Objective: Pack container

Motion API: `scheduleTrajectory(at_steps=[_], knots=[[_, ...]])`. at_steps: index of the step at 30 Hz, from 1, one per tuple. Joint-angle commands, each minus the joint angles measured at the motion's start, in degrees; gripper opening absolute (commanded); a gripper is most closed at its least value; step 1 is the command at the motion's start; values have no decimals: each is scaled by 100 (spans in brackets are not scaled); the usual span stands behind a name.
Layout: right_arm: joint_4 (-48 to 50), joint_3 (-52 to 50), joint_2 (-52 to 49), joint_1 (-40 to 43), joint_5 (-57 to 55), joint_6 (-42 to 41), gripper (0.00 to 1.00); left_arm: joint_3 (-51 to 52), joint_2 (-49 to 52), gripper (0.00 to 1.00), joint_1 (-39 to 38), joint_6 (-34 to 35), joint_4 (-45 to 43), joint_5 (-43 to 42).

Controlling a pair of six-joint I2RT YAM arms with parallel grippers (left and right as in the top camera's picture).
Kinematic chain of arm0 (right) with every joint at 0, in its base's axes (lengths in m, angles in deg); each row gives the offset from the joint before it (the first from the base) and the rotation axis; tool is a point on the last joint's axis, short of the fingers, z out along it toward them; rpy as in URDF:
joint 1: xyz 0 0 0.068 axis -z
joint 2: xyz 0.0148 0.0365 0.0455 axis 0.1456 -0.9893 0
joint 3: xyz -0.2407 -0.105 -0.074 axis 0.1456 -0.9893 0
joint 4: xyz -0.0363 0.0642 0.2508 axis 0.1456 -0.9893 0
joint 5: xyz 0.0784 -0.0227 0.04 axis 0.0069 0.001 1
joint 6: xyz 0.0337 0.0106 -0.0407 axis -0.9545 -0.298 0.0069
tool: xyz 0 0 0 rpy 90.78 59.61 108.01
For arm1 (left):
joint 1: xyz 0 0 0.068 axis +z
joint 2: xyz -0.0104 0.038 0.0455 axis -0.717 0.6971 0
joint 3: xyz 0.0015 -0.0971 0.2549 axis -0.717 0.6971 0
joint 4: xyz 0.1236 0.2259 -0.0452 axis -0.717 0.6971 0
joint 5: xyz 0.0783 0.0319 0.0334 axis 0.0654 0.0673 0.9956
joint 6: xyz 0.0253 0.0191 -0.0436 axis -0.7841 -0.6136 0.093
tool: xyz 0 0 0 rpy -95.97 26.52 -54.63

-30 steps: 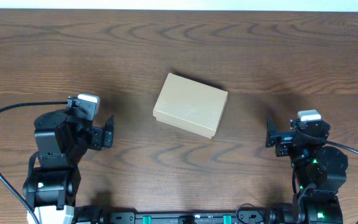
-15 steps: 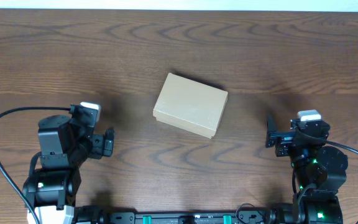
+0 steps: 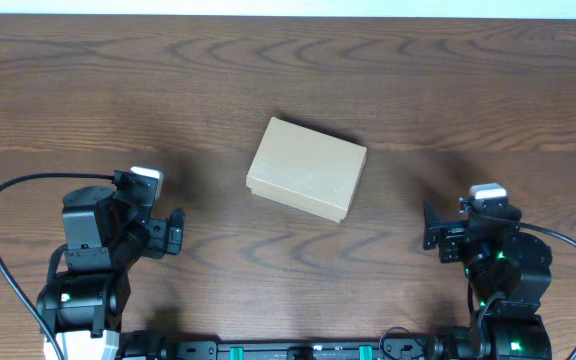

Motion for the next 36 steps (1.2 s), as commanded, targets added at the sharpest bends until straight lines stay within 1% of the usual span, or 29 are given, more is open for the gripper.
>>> scheduleTrajectory(at_steps=[1, 4, 7, 10, 12, 18, 24, 27, 36], knots=[[-101, 28, 24, 39, -332, 114, 99, -39, -22, 95, 9, -101, 17, 39], [223, 28, 33, 33, -83, 105, 99, -39, -22, 95, 9, -101, 17, 39], [835, 26, 201, -133, 236, 103, 99, -39, -22, 95, 9, -101, 17, 37], [1508, 26, 531, -431, 243, 107, 99, -39, -22, 96, 9, -101, 17, 37], [1751, 24, 813, -590, 122, 131, 99, -39, -22, 95, 9, -101, 17, 37], [1757, -107, 1655, -846, 39, 356, 99, -39, -22, 95, 9, -101, 17, 37], [1759, -483, 2256, -997, -59, 361, 99, -39, -22, 95, 9, -101, 17, 37], [1762, -699, 2396, -1058, -98, 365, 99, -39, -22, 95, 9, -101, 17, 39], [1904, -1318, 2391, -1128, -197, 367, 99, -39, -22, 95, 9, -98, 17, 37]])
